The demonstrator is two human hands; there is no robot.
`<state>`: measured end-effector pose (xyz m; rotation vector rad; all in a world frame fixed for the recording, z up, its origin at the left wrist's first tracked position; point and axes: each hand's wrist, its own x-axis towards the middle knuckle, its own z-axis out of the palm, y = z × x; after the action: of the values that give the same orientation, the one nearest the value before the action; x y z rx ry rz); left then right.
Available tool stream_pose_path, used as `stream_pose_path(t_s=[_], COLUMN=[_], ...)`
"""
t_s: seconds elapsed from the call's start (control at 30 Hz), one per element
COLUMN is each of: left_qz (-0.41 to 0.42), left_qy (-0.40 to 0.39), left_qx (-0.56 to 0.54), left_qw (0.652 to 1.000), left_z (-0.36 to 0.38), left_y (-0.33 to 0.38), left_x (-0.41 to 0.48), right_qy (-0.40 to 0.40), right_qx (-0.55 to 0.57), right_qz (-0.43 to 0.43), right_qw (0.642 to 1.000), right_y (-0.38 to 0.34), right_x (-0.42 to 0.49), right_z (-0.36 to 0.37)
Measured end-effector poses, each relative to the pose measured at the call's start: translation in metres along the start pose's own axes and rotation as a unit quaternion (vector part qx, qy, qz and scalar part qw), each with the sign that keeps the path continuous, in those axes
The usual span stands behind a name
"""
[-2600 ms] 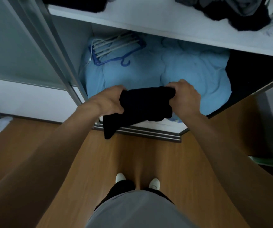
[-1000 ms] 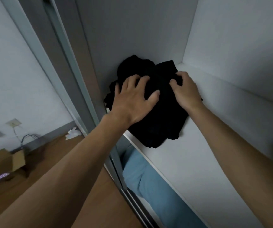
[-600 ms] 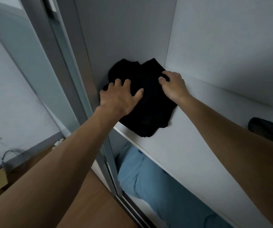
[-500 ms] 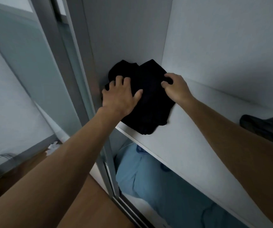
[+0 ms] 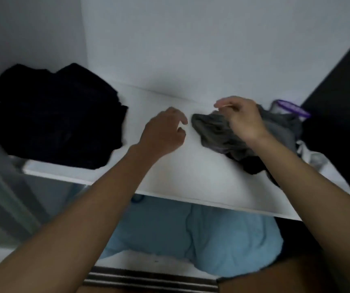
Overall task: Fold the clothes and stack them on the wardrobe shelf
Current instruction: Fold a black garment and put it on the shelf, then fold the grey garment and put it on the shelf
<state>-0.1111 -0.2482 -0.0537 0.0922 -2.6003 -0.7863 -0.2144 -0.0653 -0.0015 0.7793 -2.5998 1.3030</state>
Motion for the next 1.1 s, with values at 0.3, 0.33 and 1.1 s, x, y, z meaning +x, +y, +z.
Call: stream_pose_path(t_s=[0.3, 0.33, 1.1], left_qz=[-0.003, -0.008, -0.323], left_qy=[-0.180, -0.181, -0.066], left_qx=[-0.045, -0.031, -0.453], left_qw=[0.983, 0.983, 0.828], left_z=[0.119, 0.127, 0.138], left_y=[0.080, 0.086, 0.159], left_x=[0.042, 0.047, 0.054], right_qy=[-0.076, -0.066, -0.284], right_qx=[-0.239, -0.250, 0.158], right_qz=[0.239, 0.215, -0.038], right_qw=[0.938, 0.942, 0.945], right_y=[0.151, 0.160, 0.147], right_x=[-0.069, -0.070, -0.095], right_z=[-0.118, -0.119, -0.110])
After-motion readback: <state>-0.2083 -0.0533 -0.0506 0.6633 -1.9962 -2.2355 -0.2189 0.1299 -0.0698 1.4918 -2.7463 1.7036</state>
